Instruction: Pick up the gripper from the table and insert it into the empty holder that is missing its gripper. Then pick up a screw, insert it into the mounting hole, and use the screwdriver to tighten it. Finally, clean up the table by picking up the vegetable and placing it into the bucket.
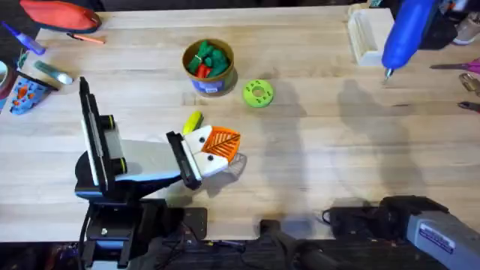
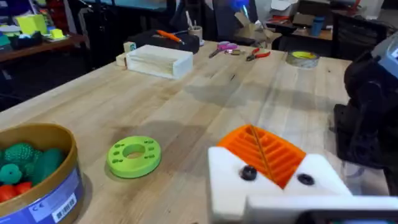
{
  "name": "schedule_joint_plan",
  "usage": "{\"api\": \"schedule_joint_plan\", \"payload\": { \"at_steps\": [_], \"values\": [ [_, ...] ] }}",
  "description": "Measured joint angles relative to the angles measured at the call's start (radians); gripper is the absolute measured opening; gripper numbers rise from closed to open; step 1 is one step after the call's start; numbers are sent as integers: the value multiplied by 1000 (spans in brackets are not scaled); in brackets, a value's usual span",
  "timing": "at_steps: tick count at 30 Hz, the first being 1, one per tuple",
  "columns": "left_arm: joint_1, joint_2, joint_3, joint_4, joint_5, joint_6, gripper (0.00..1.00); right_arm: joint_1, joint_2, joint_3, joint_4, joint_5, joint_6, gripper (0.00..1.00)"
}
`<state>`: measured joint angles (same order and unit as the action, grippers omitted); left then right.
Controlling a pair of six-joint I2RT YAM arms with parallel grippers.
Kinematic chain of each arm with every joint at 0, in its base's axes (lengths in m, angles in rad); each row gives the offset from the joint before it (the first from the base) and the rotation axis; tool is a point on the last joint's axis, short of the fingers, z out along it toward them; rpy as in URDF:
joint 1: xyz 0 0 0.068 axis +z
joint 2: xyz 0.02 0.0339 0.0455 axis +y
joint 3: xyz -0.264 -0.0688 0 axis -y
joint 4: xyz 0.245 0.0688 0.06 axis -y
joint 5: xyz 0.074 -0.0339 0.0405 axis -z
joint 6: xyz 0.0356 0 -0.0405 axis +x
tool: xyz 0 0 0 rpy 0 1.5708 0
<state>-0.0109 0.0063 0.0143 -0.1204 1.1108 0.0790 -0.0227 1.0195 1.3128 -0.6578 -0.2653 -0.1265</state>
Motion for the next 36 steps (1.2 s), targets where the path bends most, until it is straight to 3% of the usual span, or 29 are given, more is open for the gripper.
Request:
{"api": "schedule_joint_plan", "payload": {
  "at_steps": [7, 14, 15, 17, 24, 25, 29, 36],
  "values": [
    [0, 0, 0, 0, 0, 0, 16, 0, -103, 1, 146, -248, 45, 20],
    [0, 0, 0, 0, 0, 0, 16, 3, -94, 1, 261, -519, 82, 20],
    [0, 0, 0, 0, 0, 0, 16, 21, -75, 1, 300, -609, 88, 20],
    [0, 0, 0, 0, 0, 0, 16, 46, -60, 1, 323, -646, 94, 20],
    [0, 0, 0, 0, 0, 0, 16, 185, 23, 1, 456, -710, 97, 20],
    [0, 0, 0, 0, 0, 0, 16, 254, 69, 1, 510, -722, 97, 20],
    [0, 0, 0, 0, 0, 0, 16, 336, 137, 1, 618, -764, 99, 20],
    [0, 0, 0, 0, 0, 0, 16, 410, 201, 1, 743, -1023, 91, 20]
  ]
}}
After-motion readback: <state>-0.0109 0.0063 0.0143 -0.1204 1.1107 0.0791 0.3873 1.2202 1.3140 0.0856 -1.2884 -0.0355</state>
